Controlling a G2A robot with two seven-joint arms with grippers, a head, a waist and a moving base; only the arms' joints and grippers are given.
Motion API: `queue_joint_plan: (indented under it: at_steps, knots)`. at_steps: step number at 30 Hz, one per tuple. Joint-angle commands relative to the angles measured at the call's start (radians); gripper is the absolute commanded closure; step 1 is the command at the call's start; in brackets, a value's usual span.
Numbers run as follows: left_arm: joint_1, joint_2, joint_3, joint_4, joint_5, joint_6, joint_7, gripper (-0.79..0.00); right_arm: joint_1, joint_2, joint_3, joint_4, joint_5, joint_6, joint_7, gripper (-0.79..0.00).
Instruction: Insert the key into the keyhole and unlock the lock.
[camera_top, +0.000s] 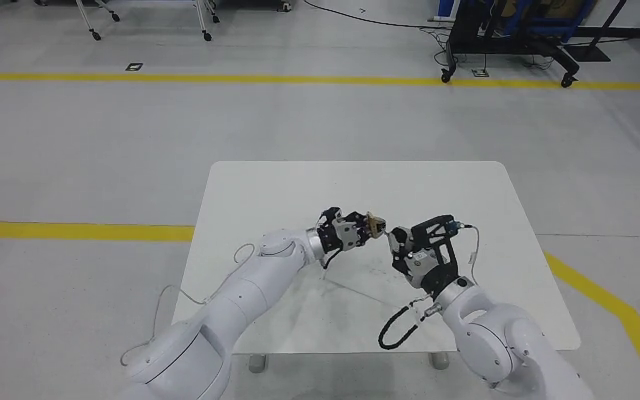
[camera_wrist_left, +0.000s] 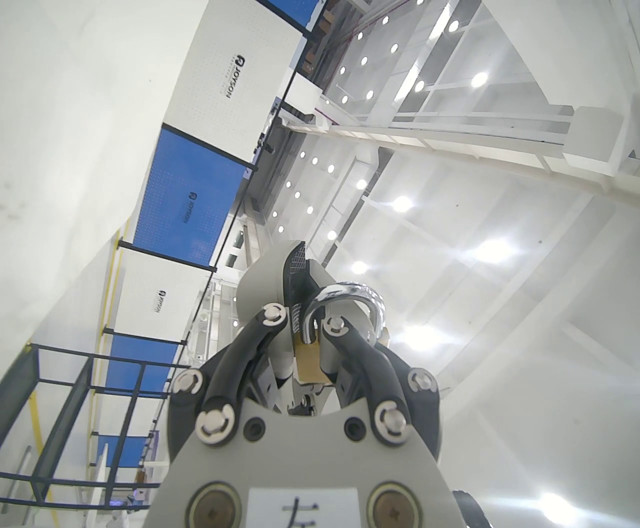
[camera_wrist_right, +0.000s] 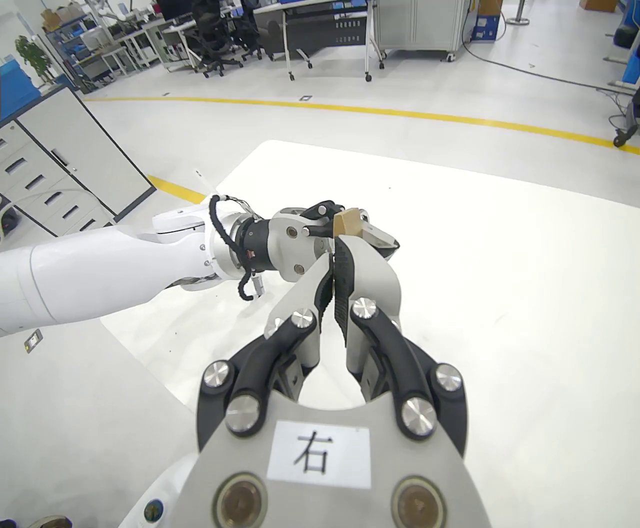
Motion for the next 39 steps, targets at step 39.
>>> queue_joint_plan:
  at_steps: [39]
  knots:
    - [0.129,0.056,-0.147,-0.244,0.304,0.023,0.191,0.000,0.184,-0.071,-0.205,0.069,-0.129,0.374,0.186,0.000]
